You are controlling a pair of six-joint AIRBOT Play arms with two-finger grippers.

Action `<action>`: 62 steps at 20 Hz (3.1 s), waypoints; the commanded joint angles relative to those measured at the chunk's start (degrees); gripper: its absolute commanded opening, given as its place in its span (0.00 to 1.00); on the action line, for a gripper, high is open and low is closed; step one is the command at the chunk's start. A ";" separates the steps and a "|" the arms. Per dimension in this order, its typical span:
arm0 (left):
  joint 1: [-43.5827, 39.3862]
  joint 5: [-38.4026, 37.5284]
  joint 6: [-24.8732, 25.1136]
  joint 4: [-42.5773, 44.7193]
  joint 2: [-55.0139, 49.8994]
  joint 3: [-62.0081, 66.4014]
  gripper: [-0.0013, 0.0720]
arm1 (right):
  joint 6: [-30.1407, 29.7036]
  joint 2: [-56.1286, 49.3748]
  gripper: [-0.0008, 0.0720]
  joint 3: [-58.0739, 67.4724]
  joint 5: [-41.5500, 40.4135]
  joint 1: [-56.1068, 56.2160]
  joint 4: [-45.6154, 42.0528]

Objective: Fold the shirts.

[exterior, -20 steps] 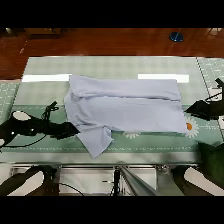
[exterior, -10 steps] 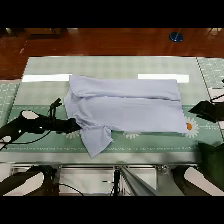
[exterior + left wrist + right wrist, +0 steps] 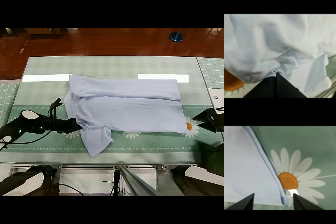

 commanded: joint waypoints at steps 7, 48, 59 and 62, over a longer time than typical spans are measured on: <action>-0.02 1.16 0.02 0.66 -0.02 -0.04 0.05 | 0.24 -5.75 0.72 -1.95 -1.88 -0.48 -0.28; 1.05 0.50 -0.17 -7.02 -6.58 38.75 0.05 | -2.67 6.05 0.04 8.15 -22.38 17.75 31.08; 2.45 7.19 1.31 -7.10 -26.03 52.17 0.05 | -2.32 -10.23 0.04 13.20 -43.69 26.97 31.54; 2.47 7.21 1.31 -7.08 -30.60 57.92 0.05 | -2.27 -12.20 0.04 13.20 -47.89 27.02 31.65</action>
